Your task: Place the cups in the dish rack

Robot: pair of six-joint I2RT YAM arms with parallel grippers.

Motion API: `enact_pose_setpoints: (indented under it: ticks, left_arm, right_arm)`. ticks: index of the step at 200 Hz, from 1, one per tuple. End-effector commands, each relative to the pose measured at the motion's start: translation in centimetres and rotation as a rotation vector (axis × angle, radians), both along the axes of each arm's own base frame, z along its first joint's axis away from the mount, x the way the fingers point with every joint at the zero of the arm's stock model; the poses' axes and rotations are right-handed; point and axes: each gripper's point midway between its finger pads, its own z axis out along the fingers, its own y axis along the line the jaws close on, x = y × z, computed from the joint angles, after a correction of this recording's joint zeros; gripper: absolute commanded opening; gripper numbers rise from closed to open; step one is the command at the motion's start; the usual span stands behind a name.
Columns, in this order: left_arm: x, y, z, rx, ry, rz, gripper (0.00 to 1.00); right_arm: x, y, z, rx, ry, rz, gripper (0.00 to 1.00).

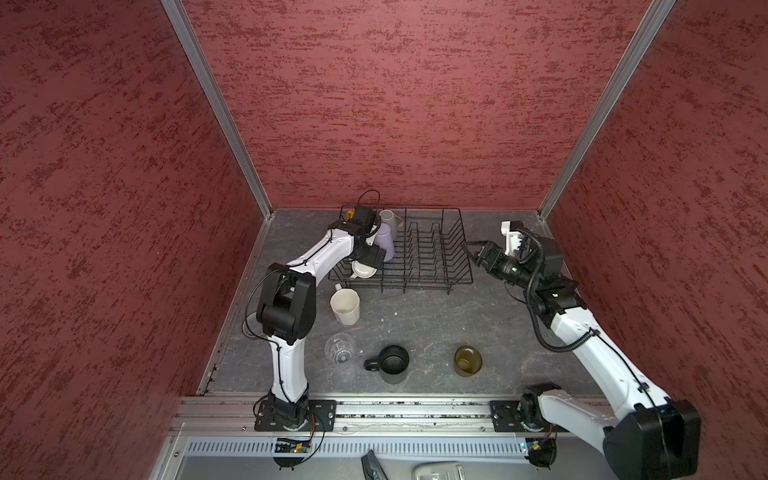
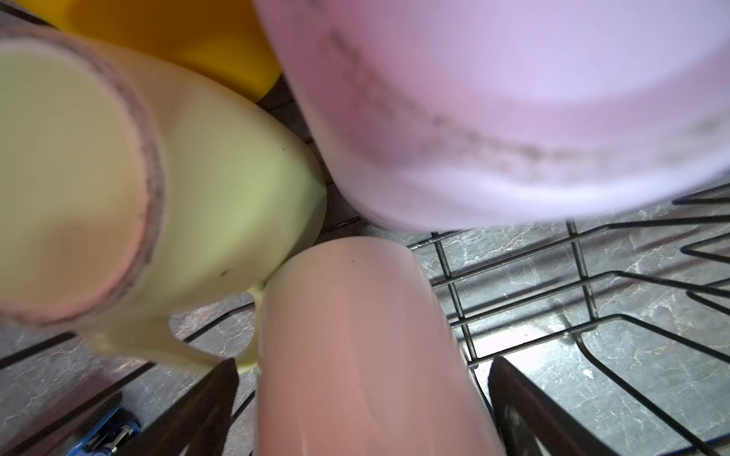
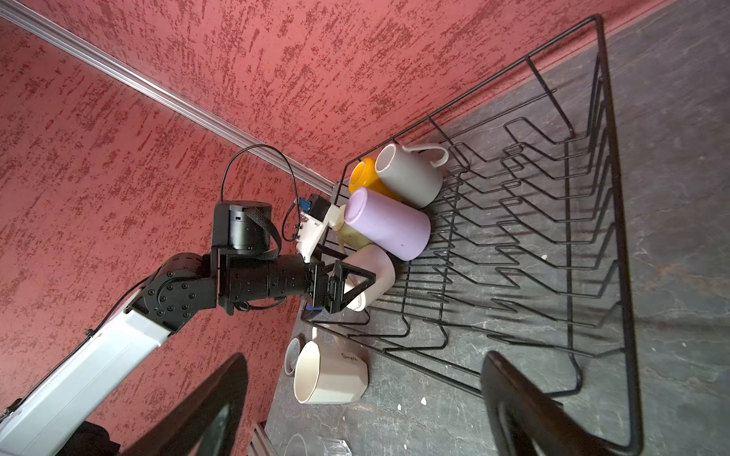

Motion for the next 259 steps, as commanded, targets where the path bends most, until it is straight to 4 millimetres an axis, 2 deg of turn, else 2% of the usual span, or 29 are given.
enact_pose_setpoints:
  ticks: [1,55,124,160,207,259]
  left_arm:
    - [0.8,0.4,2.5,-0.005,-0.093,0.034,0.99]
    - [0.5,0.2,3.8,-0.051,-0.142,0.039,0.98]
    - [-1.4,-0.8,2.9,-0.078,-0.111,0.035,0.99]
    - [-2.1,-0.9,1.7,-0.046,-0.085,0.041,0.99]
    - [-2.5,-0.2,0.7,0.001,-0.076,0.079,0.98]
    - [-2.2,0.7,0.6,0.034,-0.101,0.124,0.98]
  right_arm:
    - [-0.1,-0.2,0.3,0.012,-0.014,-0.001,0.93]
    - [0.0,-0.1,0.3,0.015,-0.01,0.003,0.93]
    - [0.0,0.0,0.3,0.016,-0.01,0.006,0.93]
    - [0.0,0.0,0.3,0.018,-0.008,0.005,0.93]
    - [-0.1,-0.1,0.1,0.016,-0.006,0.003,0.93]
    - [-0.1,-0.1,0.1,0.016,-0.007,0.002,0.94]
